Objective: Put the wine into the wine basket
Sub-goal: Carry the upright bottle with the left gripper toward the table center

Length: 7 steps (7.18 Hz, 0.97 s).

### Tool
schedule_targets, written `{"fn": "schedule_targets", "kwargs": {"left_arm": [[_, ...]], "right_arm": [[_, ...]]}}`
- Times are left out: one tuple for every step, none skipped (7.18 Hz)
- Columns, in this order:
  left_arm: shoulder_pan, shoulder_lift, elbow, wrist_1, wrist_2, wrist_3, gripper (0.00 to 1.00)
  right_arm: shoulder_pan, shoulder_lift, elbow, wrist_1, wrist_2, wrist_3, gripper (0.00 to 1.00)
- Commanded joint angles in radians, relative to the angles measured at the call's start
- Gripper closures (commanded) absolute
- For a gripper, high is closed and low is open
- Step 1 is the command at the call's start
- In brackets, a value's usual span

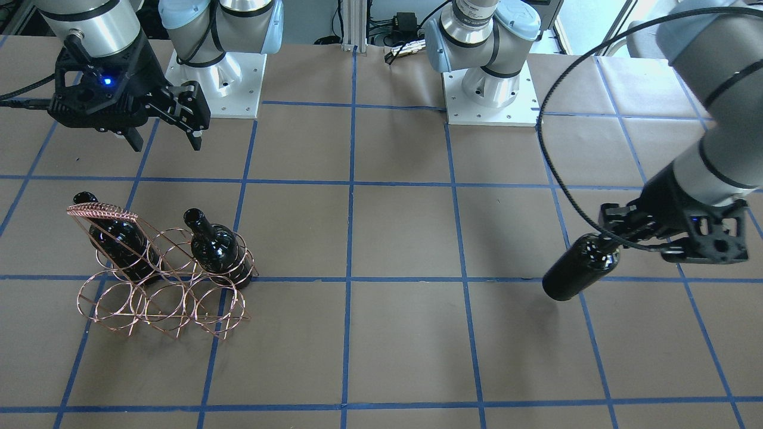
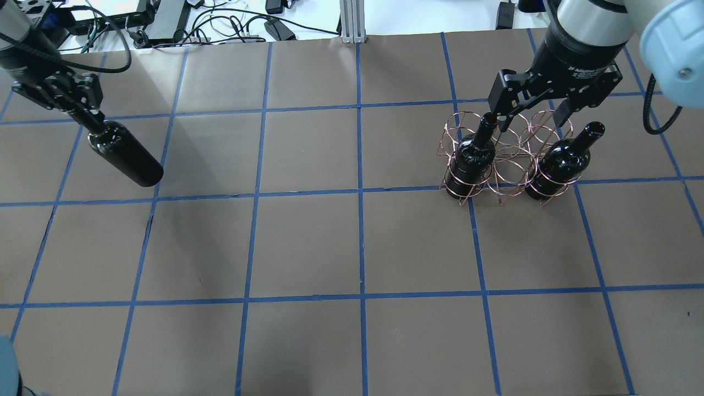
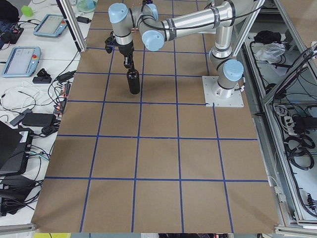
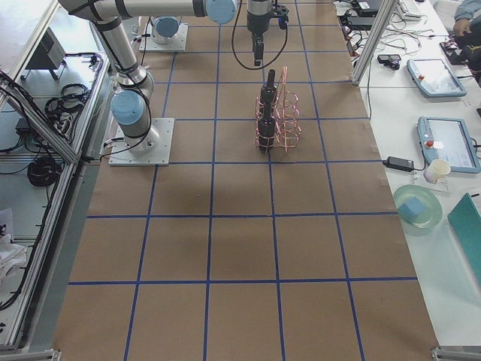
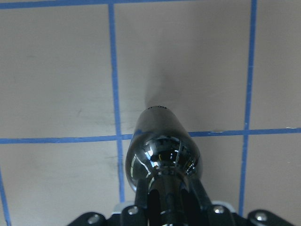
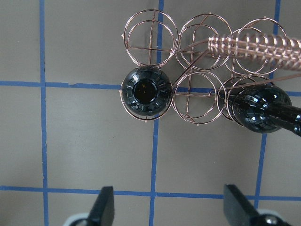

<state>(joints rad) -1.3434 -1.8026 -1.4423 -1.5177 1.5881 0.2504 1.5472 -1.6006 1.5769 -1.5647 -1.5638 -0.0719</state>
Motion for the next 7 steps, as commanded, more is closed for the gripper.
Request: {"fn": "schedule_targets", "kwargs": {"left_arm": [[-0.161,0.052,-0.053,-0.001,-0.034,-0.117,1.0],[-0.231,0.077,-0.078,0.001,-0.037,-0.169,1.0],[-0.296,0.1,-0.105,-0.001,-0.045,-0.184,1.0],[-0.353,0.126,-0.139,-0.001,-0.071,-0.233,1.0],[-0.4,0.149,-0.179,-0.006,-0.085,-0.294,1.0],[-0.445,0.164,-0.228,0.007,-0.082,-0.307,1.0],[-0.463,0.181,-0.269,0.02,-0.08,-0.307,1.0]], "right_arm": [[0.002,-0.002,0.0,0.009,-0.002,0.001,0.17],[-0.002,-0.001,0.0,0.0,0.001,-0.003,0.16],[0.001,-0.002,0.0,0.0,0.001,-0.002,0.16],[0.001,-0.002,0.0,0.0,0.001,-0.003,0.16],[-0.002,-0.001,0.0,0.0,-0.002,-0.005,0.16],[0.001,0.002,0.0,-0.002,0.002,-0.003,0.16],[0.001,0.005,0.0,-0.002,0.002,-0.005,0.16]]}}
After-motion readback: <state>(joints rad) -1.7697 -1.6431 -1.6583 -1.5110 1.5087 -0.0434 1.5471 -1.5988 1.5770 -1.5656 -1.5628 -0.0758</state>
